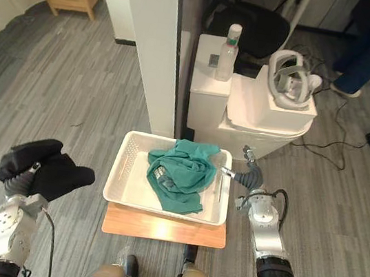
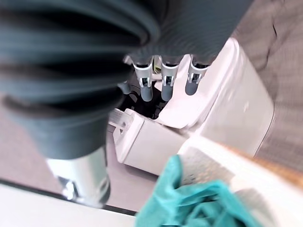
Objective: Tidy the bed and pick cloth on bed and put in laundry
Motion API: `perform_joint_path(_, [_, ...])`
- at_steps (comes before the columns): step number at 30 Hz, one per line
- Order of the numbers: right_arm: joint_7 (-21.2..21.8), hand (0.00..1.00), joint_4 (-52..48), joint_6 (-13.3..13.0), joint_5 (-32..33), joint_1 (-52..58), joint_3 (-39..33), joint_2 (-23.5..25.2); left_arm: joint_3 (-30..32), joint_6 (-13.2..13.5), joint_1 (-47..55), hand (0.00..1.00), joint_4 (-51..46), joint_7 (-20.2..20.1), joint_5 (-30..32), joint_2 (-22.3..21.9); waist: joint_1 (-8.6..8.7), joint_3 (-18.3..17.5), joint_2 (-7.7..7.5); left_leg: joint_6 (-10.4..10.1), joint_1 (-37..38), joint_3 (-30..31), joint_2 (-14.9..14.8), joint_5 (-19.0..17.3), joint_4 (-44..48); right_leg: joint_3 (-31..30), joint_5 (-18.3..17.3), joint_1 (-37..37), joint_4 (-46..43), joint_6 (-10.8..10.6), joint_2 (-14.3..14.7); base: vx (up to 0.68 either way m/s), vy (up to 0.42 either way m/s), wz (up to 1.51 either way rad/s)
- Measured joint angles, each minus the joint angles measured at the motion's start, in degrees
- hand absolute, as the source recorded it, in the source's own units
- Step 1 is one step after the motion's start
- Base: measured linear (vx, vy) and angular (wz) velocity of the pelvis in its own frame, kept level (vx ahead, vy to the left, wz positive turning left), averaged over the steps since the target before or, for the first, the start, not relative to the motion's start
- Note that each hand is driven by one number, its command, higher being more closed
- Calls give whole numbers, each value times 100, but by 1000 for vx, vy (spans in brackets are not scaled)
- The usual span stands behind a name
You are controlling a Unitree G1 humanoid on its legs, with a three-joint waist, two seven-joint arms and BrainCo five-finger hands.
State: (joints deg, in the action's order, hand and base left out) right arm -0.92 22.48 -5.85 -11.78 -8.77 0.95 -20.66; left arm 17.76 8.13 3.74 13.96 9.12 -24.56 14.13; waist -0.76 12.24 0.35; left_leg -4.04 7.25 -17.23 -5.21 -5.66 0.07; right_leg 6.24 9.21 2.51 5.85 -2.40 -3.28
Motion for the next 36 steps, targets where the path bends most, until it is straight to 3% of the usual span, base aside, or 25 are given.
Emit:
perform_joint_path(3, [-107,0,-223,99,-111,349,-32,1,27,-4,-1,100,-502,112,174,1,-6,-116,-27,-13,62,-101,-8,-26,6,-109,2,-12,1,3,25,-16,2,-15])
perform_joint_path(6, [-229,0,-297,361,-89,621,-171,69,37,1,-39,100,-1011,160,413,3,33,-253,-5,-17,74,-139,-17,-46,23,-174,9,-12,1,13,41,-19,-4,-7])
perform_joint_path(13, [-494,0,-16,761,158,1116,-998,423,36,122,-342,100,-1777,-177,478,123,179,-494,53,-44,89,-368,-86,-198,174,-401,37,-16,1,49,126,-22,-6,-18])
perform_joint_path(15, [-561,0,352,812,206,1170,-1177,426,10,140,-629,100,-1870,-261,363,325,296,-519,66,-50,124,-456,-93,-230,221,-530,62,-20,0,52,146,-25,1,-21])
perform_joint_path(21, [-598,0,960,804,374,1587,-1291,526,-681,130,-1554,100,-1949,-252,25,835,452,-659,68,-84,329,-746,-109,-325,243,-756,103,-108,-3,51,207,-27,14,-22])
perform_joint_path(26, [-592,0,1050,786,533,1856,-1289,758,-1243,87,-2208,100,-1949,-281,-110,927,567,-826,37,-83,424,-955,-145,-417,253,-908,104,-125,-30,52,270,-8,5,-20])
perform_joint_path(31, [-593,0,1050,654,602,2042,-1187,940,-1806,-269,-2596,100,-1872,-465,-121,928,663,-910,35,-140,566,-1305,-208,-457,241,-1059,102,-152,-31,54,330,7,6,-17])
perform_joint_path(36, [-607,0,1050,595,598,2160,-1093,1150,-2338,-562,-2660,100,-1040,-824,-123,637,764,-928,19,-183,632,-1493,-212,-480,248,-1182,104,-161,-33,50,336,2,17,-10])
